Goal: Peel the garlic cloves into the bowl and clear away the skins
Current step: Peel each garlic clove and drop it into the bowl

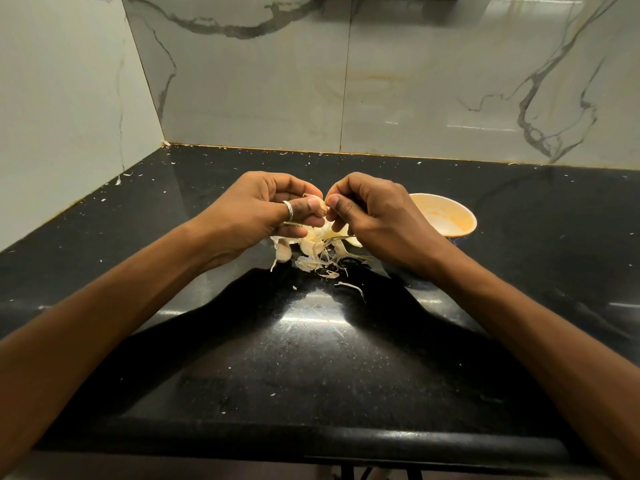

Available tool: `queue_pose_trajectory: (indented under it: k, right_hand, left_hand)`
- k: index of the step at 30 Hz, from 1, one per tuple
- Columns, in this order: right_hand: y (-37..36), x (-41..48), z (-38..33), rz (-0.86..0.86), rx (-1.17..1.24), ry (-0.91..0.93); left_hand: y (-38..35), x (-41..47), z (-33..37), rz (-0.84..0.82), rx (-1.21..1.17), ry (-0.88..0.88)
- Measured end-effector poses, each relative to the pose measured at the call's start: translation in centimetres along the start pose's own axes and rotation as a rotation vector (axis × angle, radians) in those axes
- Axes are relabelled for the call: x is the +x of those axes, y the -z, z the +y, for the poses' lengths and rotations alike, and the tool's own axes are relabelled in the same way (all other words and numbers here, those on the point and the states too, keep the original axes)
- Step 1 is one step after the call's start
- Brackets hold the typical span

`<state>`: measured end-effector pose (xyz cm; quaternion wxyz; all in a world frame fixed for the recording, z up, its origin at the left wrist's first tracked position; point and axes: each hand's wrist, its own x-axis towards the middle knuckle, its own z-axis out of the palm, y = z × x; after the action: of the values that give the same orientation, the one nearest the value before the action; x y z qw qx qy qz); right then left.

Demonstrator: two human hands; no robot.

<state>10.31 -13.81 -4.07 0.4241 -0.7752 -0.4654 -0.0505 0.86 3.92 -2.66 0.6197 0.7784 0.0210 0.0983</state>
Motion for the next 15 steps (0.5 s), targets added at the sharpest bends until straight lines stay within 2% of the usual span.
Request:
queue_pose_trajectory:
  k: [8,15]
  right_hand:
    - [0.30,0.23,0.30,0.106,-0.090,0.020]
    - [0.45,0.06,-0.36,0.082,-0.053,0.038]
  left_hand:
    - [-0.13,0.02,0.21,0.023,-0.044,0.032]
    - [0.01,0.10,0.15,0.076,-0.052,0.036]
